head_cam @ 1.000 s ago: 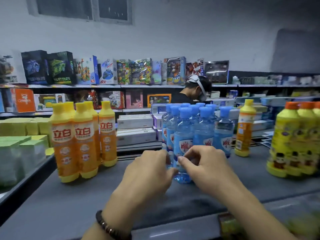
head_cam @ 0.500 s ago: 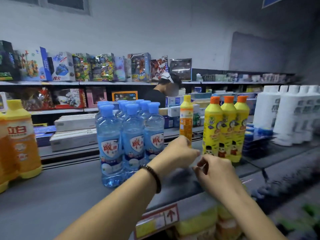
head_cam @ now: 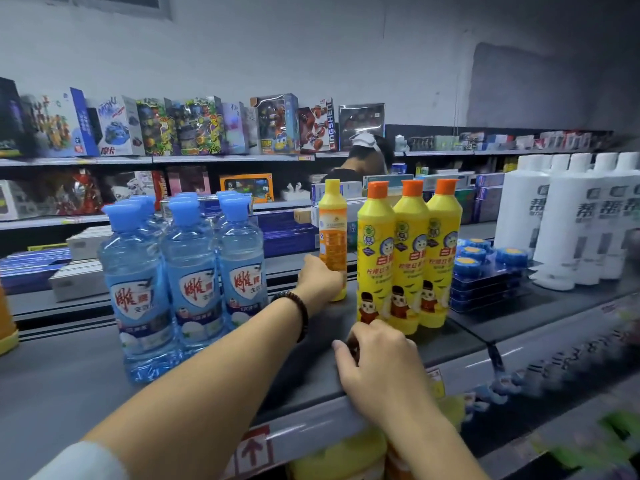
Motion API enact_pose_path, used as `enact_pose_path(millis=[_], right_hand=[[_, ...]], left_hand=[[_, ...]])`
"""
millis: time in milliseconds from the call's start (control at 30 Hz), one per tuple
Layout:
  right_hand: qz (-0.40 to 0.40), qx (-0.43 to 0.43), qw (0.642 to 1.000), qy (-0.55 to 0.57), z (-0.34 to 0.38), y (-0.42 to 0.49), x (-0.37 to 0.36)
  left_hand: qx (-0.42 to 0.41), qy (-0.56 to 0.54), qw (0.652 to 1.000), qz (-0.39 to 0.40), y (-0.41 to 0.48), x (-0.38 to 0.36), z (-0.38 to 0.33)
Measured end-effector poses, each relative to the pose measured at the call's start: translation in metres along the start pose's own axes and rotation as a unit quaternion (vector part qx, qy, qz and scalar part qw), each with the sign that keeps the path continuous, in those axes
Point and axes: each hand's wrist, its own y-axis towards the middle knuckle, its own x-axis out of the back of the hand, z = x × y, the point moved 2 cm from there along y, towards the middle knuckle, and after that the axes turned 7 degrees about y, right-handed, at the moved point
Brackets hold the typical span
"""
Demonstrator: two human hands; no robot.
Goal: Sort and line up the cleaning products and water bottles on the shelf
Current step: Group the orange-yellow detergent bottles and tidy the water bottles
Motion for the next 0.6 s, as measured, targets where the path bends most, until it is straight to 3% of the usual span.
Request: enact_pose_path(millis=[367, 600], right_hand=[[-0.003, -0.008, 1.0, 0.013, -0.005, 0.002, 0.004], [0.014, -0.002, 1.0, -0.001, -0.005, 0.001, 0.002]], left_hand=[[-0.042, 0.065, 0.993, 0.092, -0.076, 0.046, -0.027], [-0.073, 0.124, 0.986, 0.09, -0.151, 0.077, -0.019]])
